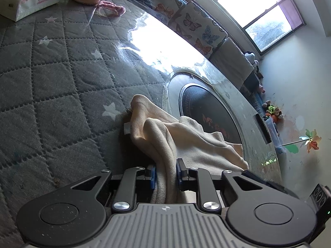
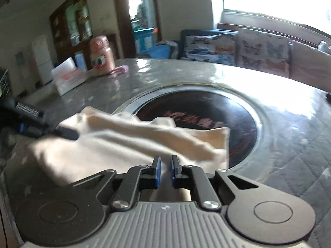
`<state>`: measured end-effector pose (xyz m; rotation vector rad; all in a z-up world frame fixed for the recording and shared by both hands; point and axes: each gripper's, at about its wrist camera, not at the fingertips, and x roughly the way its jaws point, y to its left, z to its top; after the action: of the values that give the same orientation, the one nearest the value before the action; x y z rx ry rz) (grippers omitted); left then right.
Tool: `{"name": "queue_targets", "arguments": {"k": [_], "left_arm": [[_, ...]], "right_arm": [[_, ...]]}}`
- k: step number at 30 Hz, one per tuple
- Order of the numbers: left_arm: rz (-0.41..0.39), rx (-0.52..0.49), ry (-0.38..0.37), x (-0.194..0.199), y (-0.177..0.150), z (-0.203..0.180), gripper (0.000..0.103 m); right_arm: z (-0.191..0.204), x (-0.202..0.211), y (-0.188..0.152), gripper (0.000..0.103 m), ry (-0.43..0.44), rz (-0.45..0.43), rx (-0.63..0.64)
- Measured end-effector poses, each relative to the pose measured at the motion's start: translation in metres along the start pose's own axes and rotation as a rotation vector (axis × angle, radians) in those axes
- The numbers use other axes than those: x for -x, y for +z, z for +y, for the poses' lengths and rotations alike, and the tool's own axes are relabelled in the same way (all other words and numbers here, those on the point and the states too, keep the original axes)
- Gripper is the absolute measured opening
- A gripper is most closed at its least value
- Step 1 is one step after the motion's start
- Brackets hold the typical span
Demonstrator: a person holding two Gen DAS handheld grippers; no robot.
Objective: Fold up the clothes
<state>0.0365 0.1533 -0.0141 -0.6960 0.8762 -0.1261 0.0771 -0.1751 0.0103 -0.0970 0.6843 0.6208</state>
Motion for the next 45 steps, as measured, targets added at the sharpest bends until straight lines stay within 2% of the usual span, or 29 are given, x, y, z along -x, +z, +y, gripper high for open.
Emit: {"name": "queue_targets", "arguments": {"k": [5,8,10,15,20,24,25,32,37,45], "left_arm": [[0.0,-0.015,0.009,-0.001,0.0,-0.002,0.021],[0.0,-0.024,0.016,-0.002,0.0,-0.004,0.021],[-0.001,-0.029,0.019,-0.002,0.0,-0.005,0.021],[-0.003,-0.044,0.028,-0.002,-0.001,-0.007,0.021],[-0.011,-0.061,0.034,-0.001,-0.002,-0.009,0.021],[-0.023,-0.078,0.041,0.001,-0.003,-0.011,0.019],[-0.027,-0.085,0.042,0.002,-0.004,-0.011,0.019],[-0.079,-0.149,0.044,0.018,-0.006,-0.02,0.017],[-0.129,-0.157,0.042,0.039,-0.005,-0.018,0.017],[-0.225,-0.146,0.091,0.089,0.008,0.006,0.017]], "right_arm": [[-0.022,-0.003,0.005,0.02,-0.075,-0.025,-0.042],[-0.037,-0.009,0.003,0.021,-0.107,-0.008,-0.078],[-0.045,-0.011,0.0,0.033,-0.106,0.002,-0.108],[-0.056,-0.018,-0.003,0.033,-0.077,0.009,-0.159],[-0.056,-0.026,-0.001,0.031,-0.064,0.02,-0.169],[-0.051,-0.026,0.001,0.012,-0.062,0.018,-0.175],[-0.05,-0.025,0.002,0.01,-0.064,0.012,-0.179],[-0.035,-0.007,0.013,0.007,-0.056,-0.042,-0.166],[-0.017,0.003,0.03,0.007,-0.031,-0.083,-0.126],[0.028,-0.005,0.063,0.007,0.044,-0.113,-0.034]]}}
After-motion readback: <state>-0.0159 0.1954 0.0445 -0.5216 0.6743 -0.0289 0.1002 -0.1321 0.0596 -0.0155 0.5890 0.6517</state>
